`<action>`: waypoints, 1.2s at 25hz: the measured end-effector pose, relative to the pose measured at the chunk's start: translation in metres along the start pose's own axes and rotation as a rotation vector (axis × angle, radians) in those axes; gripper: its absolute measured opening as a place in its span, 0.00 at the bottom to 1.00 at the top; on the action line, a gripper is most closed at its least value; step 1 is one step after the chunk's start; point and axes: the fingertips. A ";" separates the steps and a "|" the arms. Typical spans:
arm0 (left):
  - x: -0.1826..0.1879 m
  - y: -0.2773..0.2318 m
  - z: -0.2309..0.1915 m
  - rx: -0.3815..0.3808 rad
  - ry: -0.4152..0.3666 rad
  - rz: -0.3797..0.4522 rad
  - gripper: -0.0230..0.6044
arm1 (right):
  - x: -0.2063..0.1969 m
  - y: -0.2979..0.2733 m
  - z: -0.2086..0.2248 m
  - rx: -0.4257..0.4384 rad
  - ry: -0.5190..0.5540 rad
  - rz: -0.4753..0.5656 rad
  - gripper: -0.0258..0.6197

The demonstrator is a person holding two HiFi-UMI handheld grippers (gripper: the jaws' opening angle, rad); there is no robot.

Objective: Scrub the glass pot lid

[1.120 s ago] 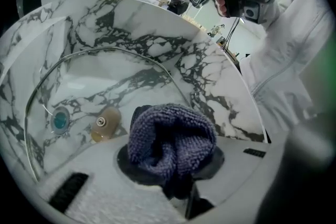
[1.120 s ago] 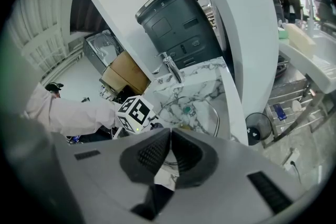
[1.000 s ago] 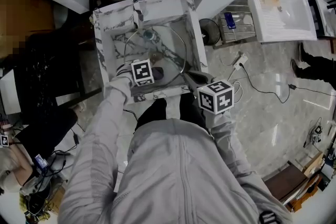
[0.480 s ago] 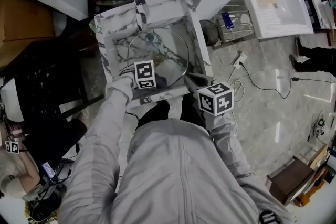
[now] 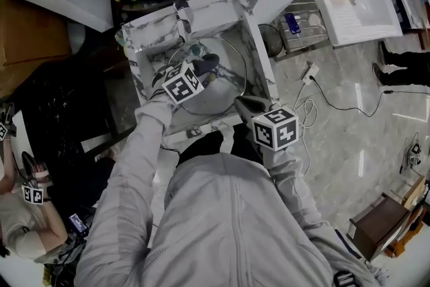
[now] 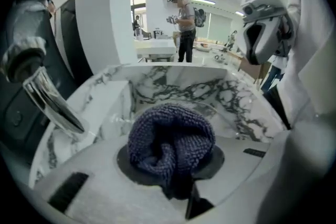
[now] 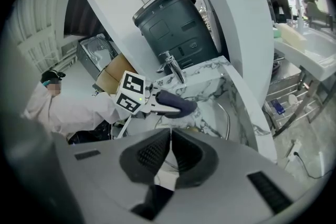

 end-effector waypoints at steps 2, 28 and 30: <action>-0.005 -0.001 -0.023 0.113 -0.052 -0.024 0.18 | 0.000 -0.003 0.000 0.000 -0.004 -0.001 0.09; -0.058 -0.065 -0.060 0.239 -0.230 -0.226 0.18 | -0.010 -0.012 0.017 -0.050 -0.037 0.005 0.09; -0.066 -0.065 -0.053 0.200 -0.220 -0.248 0.18 | -0.010 -0.013 0.014 -0.045 -0.035 0.006 0.09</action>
Point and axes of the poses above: the fingertips, and each gripper's own axes: y backward along the fingers, z to its right, x out of its top, and after that the axes turned 3 degrees about x, right-handed
